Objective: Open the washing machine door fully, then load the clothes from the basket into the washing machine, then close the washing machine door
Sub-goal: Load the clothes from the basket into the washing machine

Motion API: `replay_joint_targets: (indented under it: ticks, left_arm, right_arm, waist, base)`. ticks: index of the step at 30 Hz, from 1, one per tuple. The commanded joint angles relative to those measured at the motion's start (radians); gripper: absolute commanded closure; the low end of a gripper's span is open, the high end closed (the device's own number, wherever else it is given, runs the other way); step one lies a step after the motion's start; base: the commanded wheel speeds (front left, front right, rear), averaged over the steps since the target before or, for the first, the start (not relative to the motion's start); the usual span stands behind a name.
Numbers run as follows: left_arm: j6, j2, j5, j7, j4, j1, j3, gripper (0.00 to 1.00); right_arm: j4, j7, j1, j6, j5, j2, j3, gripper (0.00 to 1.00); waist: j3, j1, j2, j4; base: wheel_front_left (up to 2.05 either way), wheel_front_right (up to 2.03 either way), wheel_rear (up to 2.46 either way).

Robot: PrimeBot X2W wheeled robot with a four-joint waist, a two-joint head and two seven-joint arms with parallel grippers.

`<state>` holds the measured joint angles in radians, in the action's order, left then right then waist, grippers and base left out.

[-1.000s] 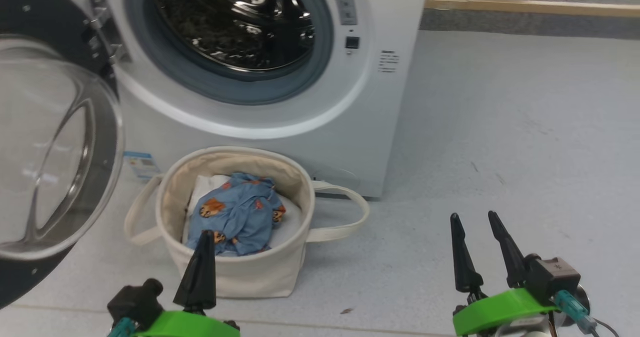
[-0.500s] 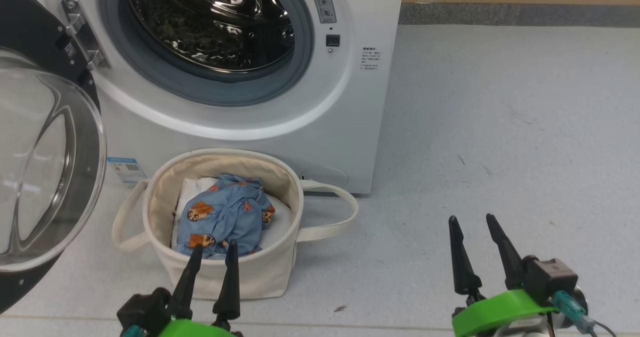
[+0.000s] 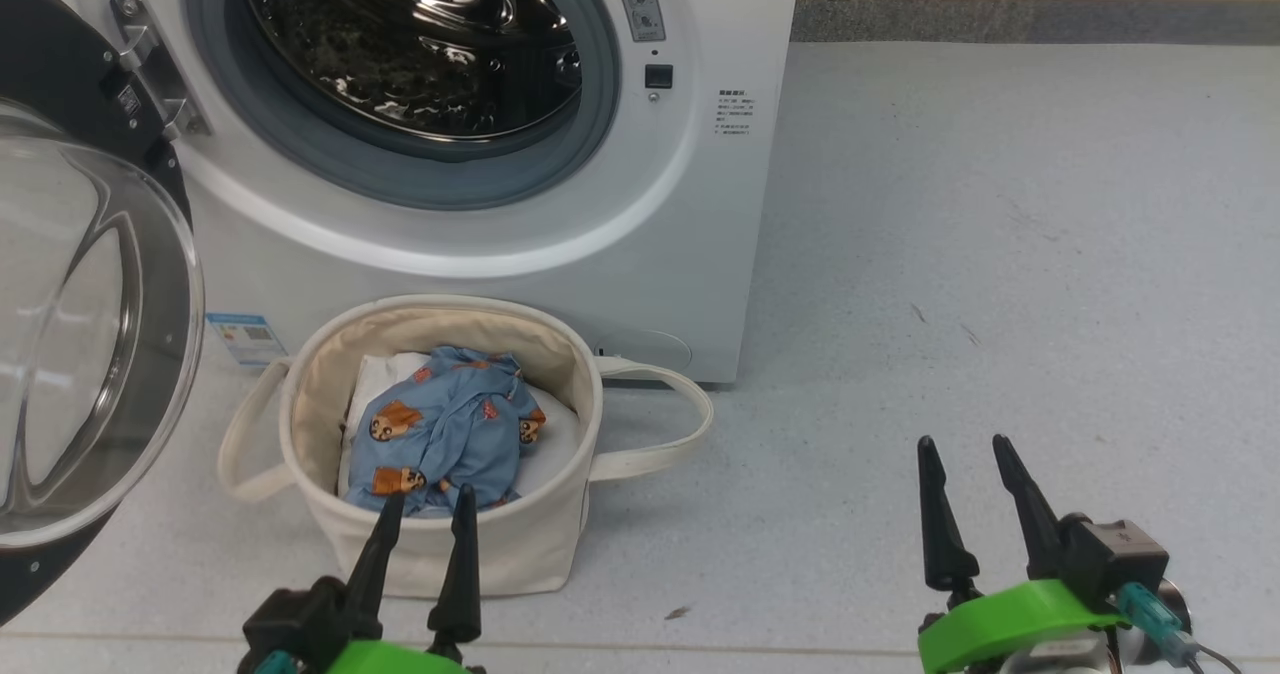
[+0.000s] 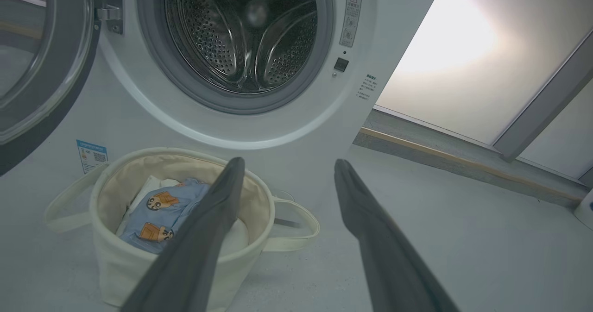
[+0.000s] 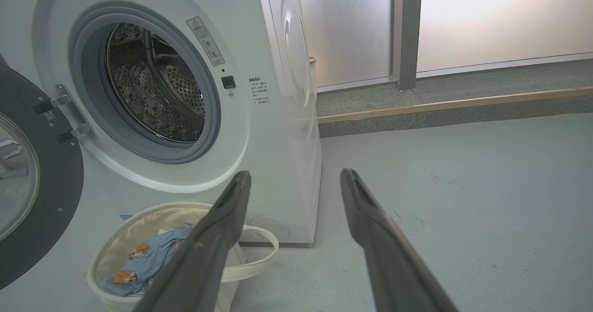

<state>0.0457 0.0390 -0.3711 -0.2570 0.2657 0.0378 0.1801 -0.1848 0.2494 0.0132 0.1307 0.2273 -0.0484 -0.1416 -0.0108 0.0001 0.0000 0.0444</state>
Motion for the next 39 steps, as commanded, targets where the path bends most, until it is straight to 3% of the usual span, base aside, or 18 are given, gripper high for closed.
replay_joint_targets:
  ticks: [1, 14, 20, 39]
  left_arm:
    - [0.010, 0.011, 0.010, -0.005, -0.027, 0.026, -0.029, 0.00]
    - [0.015, 0.011, -0.036, -0.005, 0.001, 0.027, -0.026, 0.00]
    - [-0.017, 0.011, -0.107, -0.005, 0.032, 0.035, -0.023, 0.00]
    - [0.001, 0.011, -0.047, -0.005, 0.025, 0.042, -0.009, 0.00]
  right_arm:
    - [0.027, 0.012, 0.033, 0.000, -0.005, -0.002, -0.020, 0.00]
    - [0.021, 0.012, 0.031, 0.000, -0.005, -0.002, -0.028, 0.00]
    - [0.017, 0.012, 0.030, 0.000, -0.004, -0.002, -0.032, 0.00]
    - [0.008, 0.012, 0.037, 0.000, -0.005, -0.002, -0.040, 0.00]
  waist:
    - [0.000, -0.0001, 0.0000, 0.000]
    - [-0.003, -0.0001, 0.0000, 0.011]
    - [-0.002, -0.0001, 0.0000, 0.019]
    - [-0.016, -0.0001, 0.0000, 0.028]
  base:
    - [0.00, 0.00, 0.00]
    - [0.00, 0.00, 0.00]
    - [0.08, -0.30, 0.22]
    - [1.26, -1.68, 0.42]
